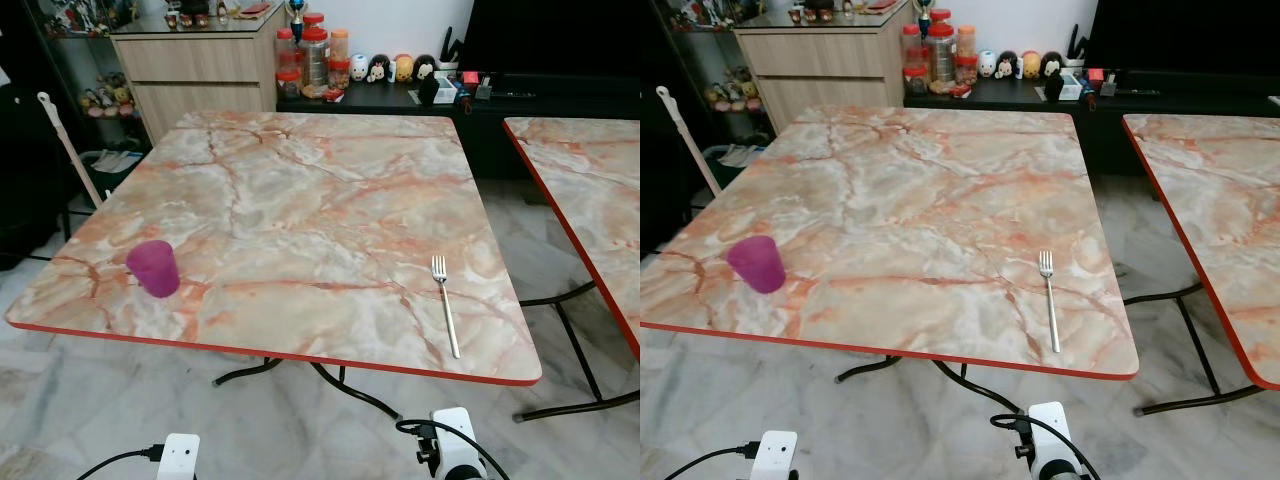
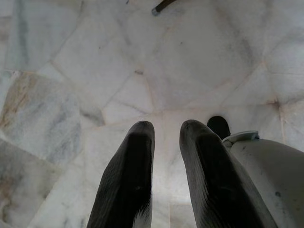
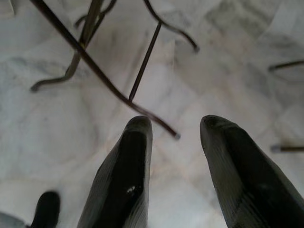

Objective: Setting the table

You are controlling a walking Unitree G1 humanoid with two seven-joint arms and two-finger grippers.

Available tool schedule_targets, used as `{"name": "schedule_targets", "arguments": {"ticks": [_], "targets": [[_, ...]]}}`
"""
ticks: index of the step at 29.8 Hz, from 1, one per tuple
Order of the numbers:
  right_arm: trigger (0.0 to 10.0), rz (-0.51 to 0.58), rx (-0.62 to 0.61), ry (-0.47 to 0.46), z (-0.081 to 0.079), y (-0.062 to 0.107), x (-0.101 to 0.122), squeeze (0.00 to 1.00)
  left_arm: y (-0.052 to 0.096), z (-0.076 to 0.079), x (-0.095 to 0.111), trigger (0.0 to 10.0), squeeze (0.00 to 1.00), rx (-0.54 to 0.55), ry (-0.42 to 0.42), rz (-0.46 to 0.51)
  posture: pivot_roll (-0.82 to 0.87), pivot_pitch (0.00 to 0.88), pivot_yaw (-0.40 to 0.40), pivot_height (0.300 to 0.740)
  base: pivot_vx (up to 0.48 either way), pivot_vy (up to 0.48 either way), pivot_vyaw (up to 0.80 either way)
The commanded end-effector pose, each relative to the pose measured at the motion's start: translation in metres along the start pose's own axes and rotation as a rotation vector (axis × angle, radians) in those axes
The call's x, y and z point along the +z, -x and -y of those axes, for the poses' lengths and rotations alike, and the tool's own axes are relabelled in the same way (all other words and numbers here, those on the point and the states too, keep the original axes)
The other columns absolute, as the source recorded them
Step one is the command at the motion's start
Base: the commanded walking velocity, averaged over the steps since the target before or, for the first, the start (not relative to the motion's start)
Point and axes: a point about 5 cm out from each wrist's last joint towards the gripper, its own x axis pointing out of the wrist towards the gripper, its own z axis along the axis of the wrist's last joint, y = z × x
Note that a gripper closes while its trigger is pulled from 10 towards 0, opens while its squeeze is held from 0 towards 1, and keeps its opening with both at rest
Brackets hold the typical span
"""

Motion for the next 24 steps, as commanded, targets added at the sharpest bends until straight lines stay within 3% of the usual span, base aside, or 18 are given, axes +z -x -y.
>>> {"name": "schedule_targets", "arguments": {"ticks": [1, 3, 7, 16, 24], "targets": [[10.0, 0.058, -0.005, 0.024, 0.004, 0.0, 0.007, 0.0, 0.0, -0.002, -0.003, 10.0, 0.0, 0.0, -0.012, -0.014, -0.01, 0.034, 0.027, 0.74, 0.0, 0.0, 0.0], [10.0, 0.118, 0.016, 0.046, 0.002, 0.003, 0.011, 0.0, 0.001, -0.001, -0.003, 10.0, 0.0, -0.004, -0.014, -0.015, -0.02, 0.041, 0.029, 0.74, 0.0, 0.0, 0.0], [10.0, 0.14, 0.012, 0.063, 0.002, 0.01, 0.009, 0.0, 0.001, 0.0, -0.005, 10.0, 0.0, -0.01, -0.019, -0.021, -0.03, 0.053, 0.034, 0.74, 0.0, 0.0, 0.0], [10.0, 0.228, -0.085, 0.058, 0.02, 0.035, 0.005, 0.0, 0.002, -0.002, -0.007, 10.0, 0.0, -0.009, -0.023, -0.025, -0.03, 0.072, 0.041, 0.74, 0.0, 0.0, 0.0], [10.0, 0.445, -0.062, 0.064, 0.017, 0.058, 0.048, 0.0, 0.002, -0.005, -0.007, 10.0, 0.0, -0.006, -0.029, -0.024, -0.05, 0.079, 0.043, 0.74, 0.0, 0.0, 0.0]]}}
